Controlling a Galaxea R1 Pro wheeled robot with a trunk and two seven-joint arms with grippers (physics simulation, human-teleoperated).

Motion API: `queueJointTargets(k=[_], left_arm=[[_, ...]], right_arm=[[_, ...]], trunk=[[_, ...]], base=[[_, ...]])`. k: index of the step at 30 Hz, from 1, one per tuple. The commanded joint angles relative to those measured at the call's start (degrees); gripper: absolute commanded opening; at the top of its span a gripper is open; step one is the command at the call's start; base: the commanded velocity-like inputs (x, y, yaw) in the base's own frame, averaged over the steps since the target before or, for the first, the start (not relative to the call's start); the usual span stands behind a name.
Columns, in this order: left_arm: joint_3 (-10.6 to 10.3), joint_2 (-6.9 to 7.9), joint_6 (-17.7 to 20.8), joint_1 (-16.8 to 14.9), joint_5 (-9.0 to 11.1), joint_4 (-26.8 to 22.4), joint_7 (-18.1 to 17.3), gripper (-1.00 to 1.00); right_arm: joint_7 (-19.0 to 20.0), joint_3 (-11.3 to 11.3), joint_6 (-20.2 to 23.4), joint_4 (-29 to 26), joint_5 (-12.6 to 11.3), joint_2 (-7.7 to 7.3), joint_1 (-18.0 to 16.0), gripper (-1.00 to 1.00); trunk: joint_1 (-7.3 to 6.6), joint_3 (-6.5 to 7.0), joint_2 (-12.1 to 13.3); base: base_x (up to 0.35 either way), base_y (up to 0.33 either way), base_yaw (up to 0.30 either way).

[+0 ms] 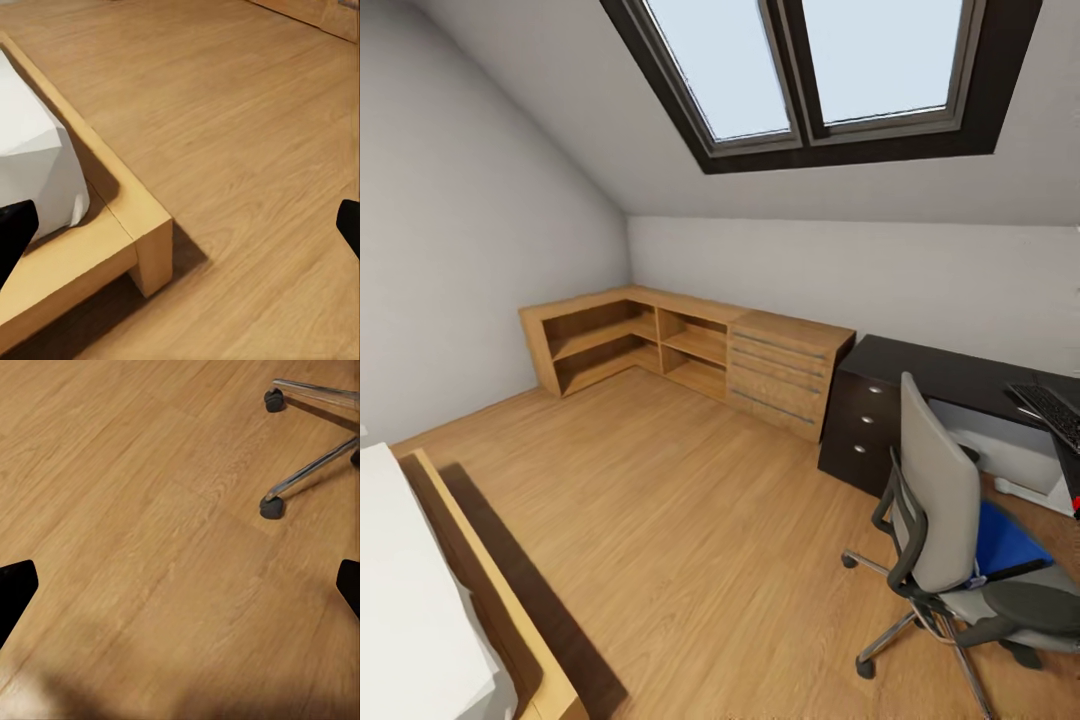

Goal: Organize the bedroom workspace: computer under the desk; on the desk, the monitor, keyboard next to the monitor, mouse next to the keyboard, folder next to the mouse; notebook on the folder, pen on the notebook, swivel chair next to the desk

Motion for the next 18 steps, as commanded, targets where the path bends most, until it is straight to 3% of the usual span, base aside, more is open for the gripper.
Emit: queueJointTargets(k=[1, 16, 18], left_arm=[[-0.1, -0.04, -0.9, 0.0, 0.3, 0.0, 0.0, 1.0], [0.0, 0.12, 0.2, 0.0, 0.4, 2.4, 0.2, 1.0], [-0.1, 0.09, 13.7, 0.0, 0.4, 1.3, 0.5, 1.0]], right_arm=[[-0.2, 0.0, -0.2, 0.0, 0.0, 0.02, 0.0, 1.0], [-0.1, 0.1, -0.4, 0.0, 0.1, 0.03, 0.0, 1.0], [-0.1, 0.2, -0.5, 0.0, 0.2, 0.03, 0.0, 1.0]], trunk=[[0.0, -0.12, 0.0], [0.0, -1.12, 0.0], [0.0, -1.25, 0.0]], base=[[0.0, 0.0, -0.124], [0.0, 0.0, -0.119], [0.0, 0.0, -0.109]])
